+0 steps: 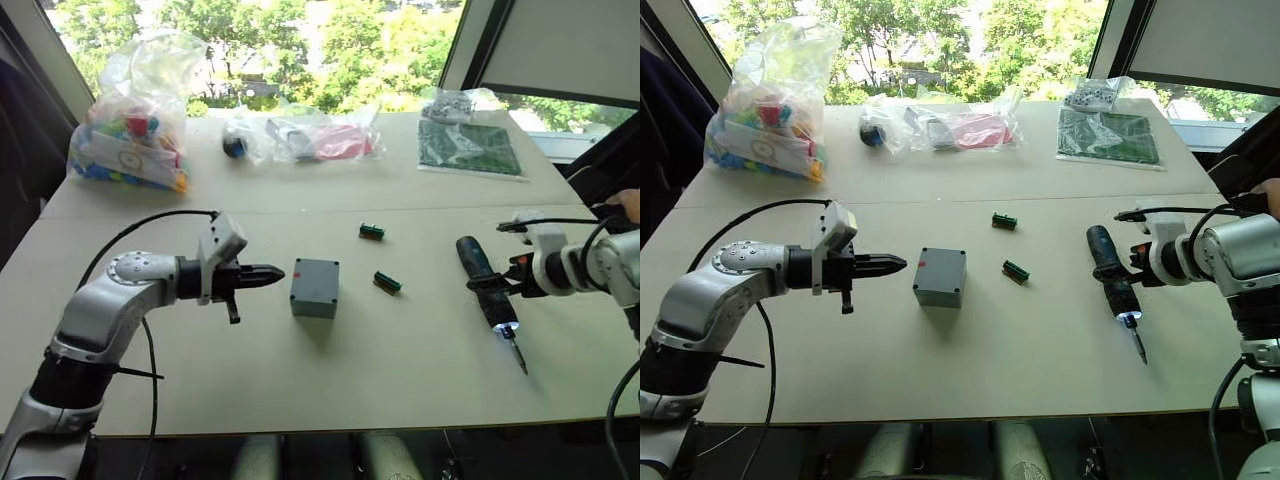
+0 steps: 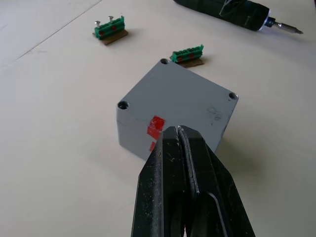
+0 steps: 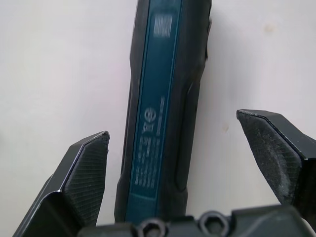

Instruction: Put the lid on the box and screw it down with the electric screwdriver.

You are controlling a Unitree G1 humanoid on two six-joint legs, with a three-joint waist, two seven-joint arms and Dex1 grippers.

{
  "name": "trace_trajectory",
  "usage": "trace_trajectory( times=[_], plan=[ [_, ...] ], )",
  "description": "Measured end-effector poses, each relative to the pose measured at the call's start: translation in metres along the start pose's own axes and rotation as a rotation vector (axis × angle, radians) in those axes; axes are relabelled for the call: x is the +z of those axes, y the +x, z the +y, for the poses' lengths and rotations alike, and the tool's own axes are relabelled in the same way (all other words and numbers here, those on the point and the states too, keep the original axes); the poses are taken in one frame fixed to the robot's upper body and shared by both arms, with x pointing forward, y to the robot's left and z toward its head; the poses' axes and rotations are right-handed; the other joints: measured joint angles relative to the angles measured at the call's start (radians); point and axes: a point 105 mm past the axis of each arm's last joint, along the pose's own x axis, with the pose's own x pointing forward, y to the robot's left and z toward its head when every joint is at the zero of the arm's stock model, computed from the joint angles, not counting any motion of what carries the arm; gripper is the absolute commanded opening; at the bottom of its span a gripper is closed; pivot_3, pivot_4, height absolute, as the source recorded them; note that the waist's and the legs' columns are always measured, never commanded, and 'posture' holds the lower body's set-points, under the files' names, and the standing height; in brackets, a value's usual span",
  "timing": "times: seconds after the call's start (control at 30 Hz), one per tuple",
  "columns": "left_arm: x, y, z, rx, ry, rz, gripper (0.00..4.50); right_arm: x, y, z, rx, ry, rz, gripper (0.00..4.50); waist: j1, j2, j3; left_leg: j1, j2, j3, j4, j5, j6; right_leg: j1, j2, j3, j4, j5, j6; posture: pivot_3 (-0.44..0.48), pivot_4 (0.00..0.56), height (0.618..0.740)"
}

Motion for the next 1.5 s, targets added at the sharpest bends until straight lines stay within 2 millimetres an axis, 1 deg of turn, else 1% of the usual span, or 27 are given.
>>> trace_trajectory(
  times=[0.07, 0.1, 0.17, 0.2, 0.23, 0.27, 0.3, 0.33, 0.4, 0.47, 0.5, 0.53, 0.67, 0.73, 0.8, 0.93, 1.03, 1.17, 1.23, 1.33, 1.4, 1.43, 1.5],
  plan=[
    [-0.002, -0.007, 0.007, 0.026, -0.010, 0.014, 0.00, 0.020, -0.005, 0.004, 0.023, -0.012, -0.091, 4.45, 0.000, 0.000, 0.000, 0.000, 0.000, 0.000, -0.001, 0.000, 0.000, 0.000, 0.000, 0.000, 0.000, 0.000, 0.000, 0.000, 0.150, 0.740],
    [-0.004, -0.009, 0.012, 0.044, -0.019, 0.016, 0.00, 0.039, -0.009, 0.013, 0.084, 0.013, -0.181, 4.45, -0.002, 0.000, 0.000, 0.000, 0.000, 0.001, -0.001, 0.000, 0.000, 0.000, 0.000, 0.000, 0.000, 0.000, 0.000, 0.000, 0.150, 0.740],
    [-0.005, -0.012, 0.017, 0.062, -0.026, 0.015, 0.00, 0.069, -0.023, 0.029, 0.200, 0.018, -0.333, 4.45, 0.000, 0.000, 0.000, 0.000, 0.000, -0.001, -0.001, 0.000, 0.000, 0.000, 0.000, -0.001, 0.000, 0.000, 0.000, 0.000, 0.150, 0.740],
    [-0.006, -0.012, 0.018, 0.068, -0.026, 0.016, 0.00, 0.076, -0.029, 0.034, 0.240, 0.007, -0.383, 4.45, 0.003, 0.000, 0.000, 0.000, 0.000, -0.001, -0.002, 0.000, 0.000, 0.000, 0.000, -0.001, 0.000, 0.000, 0.000, 0.000, 0.150, 0.740],
    [-0.009, -0.013, 0.021, 0.080, -0.028, 0.024, 0.00, 0.079, -0.038, 0.047, 0.314, -0.035, -0.434, 4.45, 0.007, 0.000, 0.000, -0.001, 0.000, -0.003, -0.002, 0.000, 0.000, 0.000, 0.000, -0.002, 0.000, 0.001, 0.001, 0.000, 0.150, 0.740],
    [-0.011, -0.014, 0.023, 0.090, -0.030, 0.029, 0.00, 0.077, -0.042, 0.057, 0.365, -0.070, -0.452, 4.45, 0.012, 0.000, 0.000, -0.002, 0.000, -0.004, -0.002, 0.000, 0.000, 0.000, 0.000, -0.004, 0.000, 0.001, 0.001, 0.000, 0.150, 0.740],
    [-0.014, -0.014, 0.025, 0.101, -0.032, 0.038, 0.00, 0.070, -0.044, 0.076, 0.447, -0.128, -0.455, 4.45, 0.017, -0.001, 0.000, -0.002, 0.001, -0.004, -0.002, 0.000, 0.000, 0.000, 0.000, -0.004, 0.000, 0.001, 0.001, 0.000, 0.150, 0.740],
    [-0.018, -0.011, 0.026, 0.108, -0.030, 0.049, 0.00, 0.055, -0.042, 0.102, 0.549, -0.197, -0.431, 4.45, 0.022, -0.001, -0.001, -0.002, 0.001, -0.005, -0.002, 0.000, 0.000, 0.000, -0.001, -0.005, 0.000, 0.001, 0.001, 0.000, 0.150, 0.740],
    [-0.020, 0.001, 0.022, 0.102, -0.027, 0.042, 0.00, 0.026, -0.028, 0.135, 0.645, -0.289, -0.349, 4.45, 0.031, -0.001, -0.001, -0.003, 0.001, -0.005, -0.002, 0.000, 0.000, 0.000, -0.002, -0.005, -0.001, 0.000, 0.001, 0.000, 0.150, 0.740],
    [-0.027, 0.017, 0.017, 0.098, -0.023, 0.053, 0.00, -0.010, -0.009, 0.166, 0.701, -0.411, -0.244, 4.45, 0.033, -0.001, -0.001, -0.005, 0.000, -0.005, 0.000, 0.000, 0.000, -0.001, -0.004, -0.005, -0.001, 0.001, 0.002, 0.000, 0.150, 0.740],
    [-0.034, 0.026, 0.013, 0.093, -0.015, 0.075, 0.00, -0.024, -0.001, 0.180, 0.728, -0.445, -0.217, 4.45, 0.032, -0.001, 0.000, -0.005, -0.001, -0.004, 0.002, 0.001, -0.002, -0.001, -0.004, -0.004, -0.001, 0.002, 0.003, 0.000, 0.150, 0.740],
    [-0.038, 0.030, 0.011, 0.088, -0.007, 0.090, 0.00, -0.027, 0.002, 0.186, 0.739, -0.446, -0.224, 4.45, 0.030, -0.001, 0.000, -0.006, -0.001, -0.003, 0.002, 0.002, -0.003, -0.001, -0.004, -0.004, -0.001, 0.002, 0.003, 0.000, 0.150, 0.740],
    [-0.038, 0.037, 0.003, 0.060, 0.024, 0.101, 0.00, -0.025, 0.009, 0.189, 0.701, -0.474, -0.254, 4.45, 0.025, -0.002, 0.000, -0.003, 0.000, -0.002, 0.003, 0.006, -0.010, 0.001, -0.002, -0.002, -0.002, 0.006, 0.001, 0.000, 0.150, 0.740],
    [-0.035, 0.042, 0.000, 0.041, 0.027, 0.083, 0.00, -0.024, 0.011, 0.198, 0.723, -0.470, -0.271, 4.45, 0.025, -0.002, -0.001, -0.001, 0.000, -0.002, 0.002, 0.006, -0.010, 0.002, -0.001, -0.002, -0.001, 0.005, -0.001, 0.000, 0.150, 0.740],
    [-0.031, 0.047, -0.001, 0.024, 0.041, 0.073, 0.00, -0.022, 0.012, 0.206, 0.747, -0.470, -0.284, 4.45, 0.024, -0.002, -0.001, -0.001, 0.000, -0.002, 0.001, 0.006, -0.010, 0.001, 0.000, -0.002, -0.001, 0.007, 0.002, 0.000, 0.150, 0.740],
    [-0.023, 0.059, 0.007, 0.000, 0.106, 0.073, 0.00, -0.020, 0.013, 0.218, 0.787, -0.480, -0.293, 4.45, 0.028, -0.002, -0.001, -0.002, 0.000, -0.003, 0.000, 0.006, -0.010, 0.001, 0.000, -0.003, -0.001, 0.007, 0.002, 0.000, 0.150, 0.740],
    [-0.023, 0.067, 0.012, -0.025, 0.137, 0.090, 0.00, -0.022, 0.014, 0.225, 0.818, -0.479, -0.280, 4.45, 0.029, -0.003, -0.001, -0.002, 0.000, -0.003, 0.001, 0.006, -0.010, 0.001, 0.000, -0.003, -0.001, 0.007, 0.002, 0.000, 0.150, 0.740],
    [-0.012, 0.084, 0.014, -0.084, 0.169, 0.057, 0.00, -0.023, 0.008, 0.240, 0.897, -0.459, -0.271, 4.45, 0.031, -0.003, -0.001, -0.003, 0.000, -0.003, 0.001, 0.006, -0.010, 0.001, -0.001, -0.003, -0.001, 0.007, 0.002, 0.000, 0.150, 0.740],
    [-0.010, 0.092, 0.015, -0.096, 0.183, 0.047, 0.00, -0.023, 0.005, 0.246, 0.918, -0.457, -0.274, 4.45, 0.031, -0.003, -0.001, -0.003, 0.000, -0.003, 0.002, 0.006, -0.010, 0.001, -0.001, -0.003, -0.001, 0.007, 0.002, 0.000, 0.150, 0.740],
    [-0.014, 0.094, 0.020, -0.080, 0.207, 0.063, 0.00, -0.023, 0.003, 0.243, 0.897, -0.463, -0.275, 4.45, 0.024, -0.003, -0.001, -0.002, 0.000, -0.003, 0.001, 0.006, -0.010, 0.001, -0.001, -0.003, -0.001, 0.007, 0.003, 0.000, 0.150, 0.740],
    [-0.018, 0.090, 0.025, -0.062, 0.207, 0.078, 0.00, -0.021, 0.002, 0.232, 0.854, -0.468, -0.273, 4.45, 0.025, -0.003, -0.001, -0.002, 0.000, -0.003, 0.002, 0.006, -0.010, 0.001, 0.000, -0.003, 0.000, 0.007, 0.003, 0.000, 0.150, 0.740],
    [-0.019, 0.086, 0.028, -0.047, 0.206, 0.083, 0.00, -0.019, 0.001, 0.224, 0.827, -0.472, -0.274, 4.45, 0.025, -0.003, -0.001, -0.002, 0.000, -0.003, 0.002, 0.006, -0.010, 0.000, 0.000, -0.003, 0.000, 0.007, 0.003, 0.000, 0.150, 0.740],
    [-0.021, 0.071, 0.038, 0.001, 0.203, 0.096, 0.00, -0.013, -0.003, 0.209, 0.775, -0.489, -0.288, 4.45, 0.023, -0.003, -0.001, -0.002, 0.000, -0.003, 0.001, 0.006, -0.010, 0.000, 0.000, -0.003, 0.000, 0.007, 0.003, 0.000, 0.150, 0.740]
  ],
)
